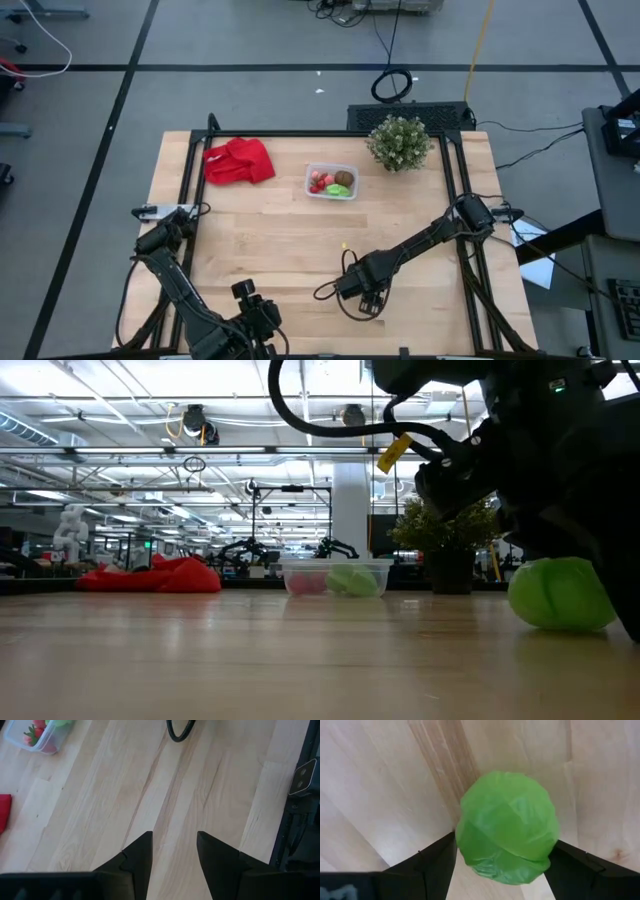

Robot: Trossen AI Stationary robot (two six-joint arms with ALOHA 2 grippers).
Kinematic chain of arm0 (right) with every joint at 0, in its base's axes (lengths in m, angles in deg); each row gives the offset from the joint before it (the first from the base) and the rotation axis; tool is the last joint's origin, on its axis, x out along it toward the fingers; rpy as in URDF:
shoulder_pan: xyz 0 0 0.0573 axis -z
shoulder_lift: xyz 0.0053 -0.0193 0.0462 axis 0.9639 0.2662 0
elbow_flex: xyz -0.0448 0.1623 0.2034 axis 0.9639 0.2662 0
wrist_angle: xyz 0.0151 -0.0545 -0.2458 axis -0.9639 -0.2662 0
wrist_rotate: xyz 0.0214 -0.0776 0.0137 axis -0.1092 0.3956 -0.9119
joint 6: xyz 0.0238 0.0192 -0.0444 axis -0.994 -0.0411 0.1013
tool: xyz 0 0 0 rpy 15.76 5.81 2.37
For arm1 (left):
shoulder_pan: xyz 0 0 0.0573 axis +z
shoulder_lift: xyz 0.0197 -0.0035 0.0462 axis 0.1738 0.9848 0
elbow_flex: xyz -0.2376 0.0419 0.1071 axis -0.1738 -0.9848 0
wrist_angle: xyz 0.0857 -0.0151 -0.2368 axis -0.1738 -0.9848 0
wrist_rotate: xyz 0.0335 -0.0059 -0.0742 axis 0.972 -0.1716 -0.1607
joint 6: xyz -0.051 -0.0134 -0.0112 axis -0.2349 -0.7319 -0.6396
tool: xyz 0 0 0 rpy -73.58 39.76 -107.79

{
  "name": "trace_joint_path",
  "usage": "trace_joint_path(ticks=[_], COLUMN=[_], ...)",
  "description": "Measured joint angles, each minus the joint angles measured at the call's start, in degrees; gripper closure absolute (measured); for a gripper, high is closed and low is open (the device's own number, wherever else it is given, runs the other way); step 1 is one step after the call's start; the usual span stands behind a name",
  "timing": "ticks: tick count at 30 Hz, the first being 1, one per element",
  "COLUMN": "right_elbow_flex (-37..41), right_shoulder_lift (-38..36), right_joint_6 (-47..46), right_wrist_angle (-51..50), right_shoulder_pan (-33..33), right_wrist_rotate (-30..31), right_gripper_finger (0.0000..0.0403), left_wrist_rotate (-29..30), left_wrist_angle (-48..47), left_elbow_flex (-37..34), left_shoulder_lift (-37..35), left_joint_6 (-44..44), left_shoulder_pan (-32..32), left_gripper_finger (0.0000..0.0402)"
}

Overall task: Pick and placing Produce into tupperware
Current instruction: Put the cabbage into the bin

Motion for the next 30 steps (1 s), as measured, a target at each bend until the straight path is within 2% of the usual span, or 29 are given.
trace_joint_path(ticks=[8,14,30], right_elbow_flex=[0.0,0.3,0.1], right_shoulder_lift=[-3.5,-7.2,-8.4], right_joint_6=[-0.7,-1.6,0.3], right_wrist_angle=[1.6,2.0,4.1], right_shoulder_pan=[0.1,0.3,1.1], right_wrist_rotate=[1.6,7.0,5.6], right_gripper_finger=[0.014,0.014,0.014], left_wrist_rotate=[0.0,-0.1,-0.2], left_wrist_angle=[0.0,0.1,0.1], left_elbow_flex=[0.0,0.0,0.0], left_shoulder_lift=[0.0,0.0,0.0], left_joint_6=[0.0,-0.2,-0.3], left_shoulder_pan=[0.1,0.1,0.3], left_gripper_finger=[0.0243,0.0243,0.0243])
